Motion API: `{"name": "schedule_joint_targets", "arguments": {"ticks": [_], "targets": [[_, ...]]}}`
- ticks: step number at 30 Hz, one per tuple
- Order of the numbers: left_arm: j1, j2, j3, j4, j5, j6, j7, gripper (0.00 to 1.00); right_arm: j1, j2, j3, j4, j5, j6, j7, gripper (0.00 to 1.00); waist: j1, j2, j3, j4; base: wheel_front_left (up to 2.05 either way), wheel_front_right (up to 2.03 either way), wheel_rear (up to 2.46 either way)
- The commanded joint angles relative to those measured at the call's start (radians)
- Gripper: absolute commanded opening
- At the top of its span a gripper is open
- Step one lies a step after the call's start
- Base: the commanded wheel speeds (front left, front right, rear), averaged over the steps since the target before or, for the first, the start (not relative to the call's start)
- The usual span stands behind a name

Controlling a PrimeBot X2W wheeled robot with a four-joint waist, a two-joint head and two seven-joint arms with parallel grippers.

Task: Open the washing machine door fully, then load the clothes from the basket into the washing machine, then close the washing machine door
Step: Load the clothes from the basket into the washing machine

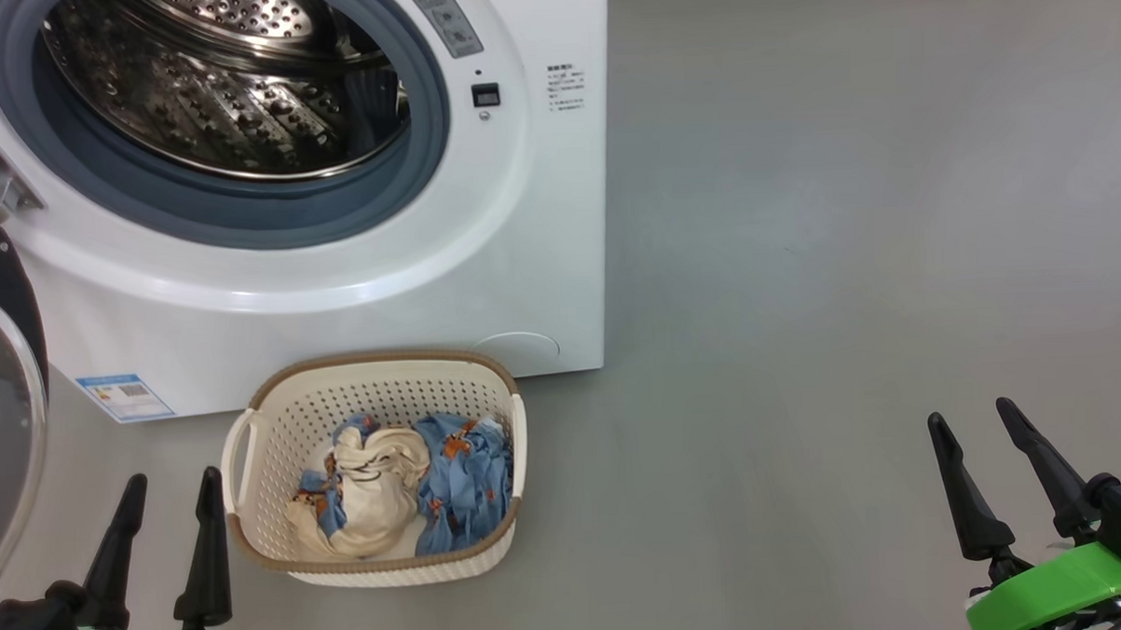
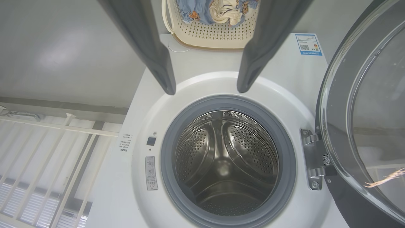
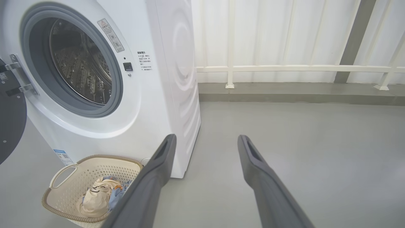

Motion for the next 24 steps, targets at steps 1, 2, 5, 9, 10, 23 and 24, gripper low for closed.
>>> {"name": "schedule_joint_targets", "arguments": {"ticks": [1, 2, 5, 9, 10, 23, 24], "targets": [[-0.011, 0.037, 0.031, -0.027, -0.005, 0.001, -0.006, 1.00, -0.006, -0.016, 0.013, -0.027, -0.002, 0.006, -0.012, 1.00, 0.0000, -0.0001, 0.000, 0.000, 0.54, -1.73, 1.19], [-0.011, 0.037, 0.031, -0.027, -0.005, 0.001, -0.006, 1.00, -0.006, -0.016, 0.013, -0.027, -0.002, 0.006, -0.012, 1.00, 0.0000, -0.0001, 0.000, 0.000, 0.54, -1.73, 1.19], [-0.010, 0.040, 0.024, -0.027, -0.009, 0.001, -0.006, 1.00, -0.006, -0.013, 0.016, -0.027, -0.003, 0.006, -0.012, 1.00, 0.0000, -0.0001, 0.001, 0.001, 0.57, -1.87, 1.30], [-0.012, 0.042, 0.021, -0.028, -0.012, 0.001, -0.006, 1.00, -0.007, -0.012, 0.018, -0.028, -0.002, 0.006, -0.012, 1.00, 0.0000, -0.0001, 0.001, 0.002, 0.56, -1.86, 1.30], [-0.013, 0.042, 0.021, -0.028, -0.012, 0.001, -0.006, 1.00, -0.008, -0.012, 0.018, -0.028, -0.002, 0.006, -0.012, 1.00, 0.0000, -0.0001, 0.001, 0.002, 0.50, -1.62, 1.12], [-0.018, 0.021, 0.012, -0.034, 0.002, 0.001, -0.006, 1.00, -0.014, -0.006, 0.019, -0.031, -0.003, 0.006, -0.012, 1.00, 0.0000, -0.0001, 0.018, 0.011, 0.14, -0.41, 0.27], [-0.021, 0.019, 0.009, -0.031, 0.000, 0.001, -0.006, 1.00, -0.016, -0.005, 0.019, -0.031, -0.003, 0.006, -0.012, 1.00, 0.0000, -0.0001, 0.022, 0.011, 0.00, 0.00, 0.00]]}}
